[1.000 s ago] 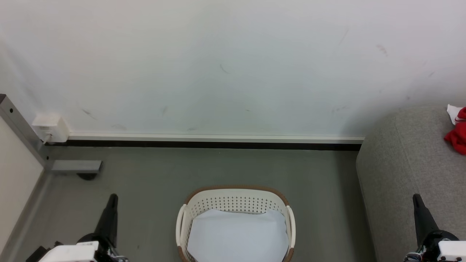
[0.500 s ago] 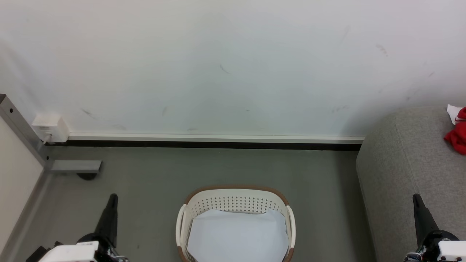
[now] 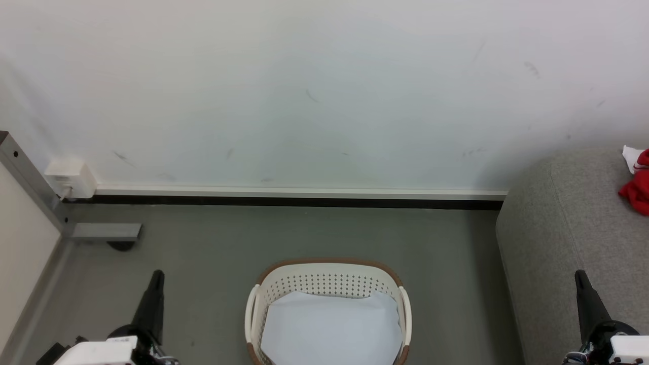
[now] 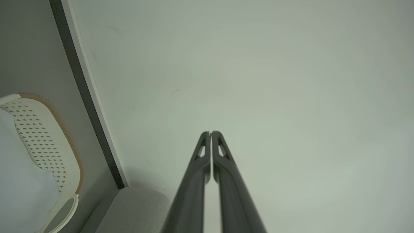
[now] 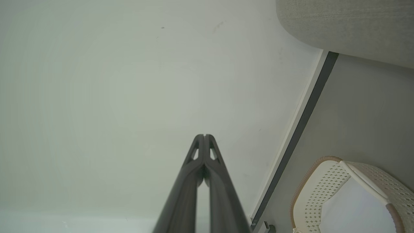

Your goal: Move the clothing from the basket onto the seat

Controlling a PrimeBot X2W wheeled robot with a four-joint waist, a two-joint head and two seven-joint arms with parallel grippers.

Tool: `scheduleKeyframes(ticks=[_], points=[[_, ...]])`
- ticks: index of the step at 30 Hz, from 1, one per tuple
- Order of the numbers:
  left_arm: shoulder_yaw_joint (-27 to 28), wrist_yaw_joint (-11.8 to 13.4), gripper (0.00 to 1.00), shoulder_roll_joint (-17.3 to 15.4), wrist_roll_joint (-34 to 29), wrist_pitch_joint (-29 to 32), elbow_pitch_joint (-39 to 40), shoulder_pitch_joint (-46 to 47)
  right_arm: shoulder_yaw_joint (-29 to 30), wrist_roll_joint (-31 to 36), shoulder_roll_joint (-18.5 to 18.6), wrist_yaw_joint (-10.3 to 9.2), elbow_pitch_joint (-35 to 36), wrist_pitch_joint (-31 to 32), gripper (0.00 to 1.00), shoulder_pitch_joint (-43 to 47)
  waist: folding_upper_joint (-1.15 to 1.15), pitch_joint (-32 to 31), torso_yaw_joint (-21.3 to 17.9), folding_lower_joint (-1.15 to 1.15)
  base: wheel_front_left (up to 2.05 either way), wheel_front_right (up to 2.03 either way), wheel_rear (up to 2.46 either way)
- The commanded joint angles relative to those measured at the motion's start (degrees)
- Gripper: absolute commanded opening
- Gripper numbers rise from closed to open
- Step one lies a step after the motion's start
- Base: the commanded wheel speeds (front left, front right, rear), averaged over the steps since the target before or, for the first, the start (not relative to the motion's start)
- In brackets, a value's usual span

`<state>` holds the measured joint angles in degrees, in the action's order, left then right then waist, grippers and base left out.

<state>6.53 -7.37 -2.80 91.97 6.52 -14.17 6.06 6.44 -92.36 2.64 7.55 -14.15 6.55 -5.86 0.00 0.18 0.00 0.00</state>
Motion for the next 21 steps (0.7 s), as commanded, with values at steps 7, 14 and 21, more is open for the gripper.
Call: scheduleKeyframes(ticks=[7,14,21], points=[[0.12,-0.29,0.0,-0.14,0.81,0.23,0.2,0.44,0.23,-0.12,0.44,-0.12,0.3,0.16,0.0,-0.78,0.0,0.0,0.0,0.0,0.0,0.0,0.0],[0.12,-0.29,0.0,-0.14,0.81,0.23,0.19,0.44,0.23,-0.12,0.44,-0.12,0.3,0.16,0.0,-0.78,0.0,0.0,0.0,0.0,0.0,0.0,0.0],[0.11,-0.29,0.0,-0.14,0.81,0.23,0.19,0.44,0.23,-0.12,0.44,-0.12,0.3,0.16,0.0,-0.78,0.0,0.0,0.0,0.0,0.0,0.0,0.0]])
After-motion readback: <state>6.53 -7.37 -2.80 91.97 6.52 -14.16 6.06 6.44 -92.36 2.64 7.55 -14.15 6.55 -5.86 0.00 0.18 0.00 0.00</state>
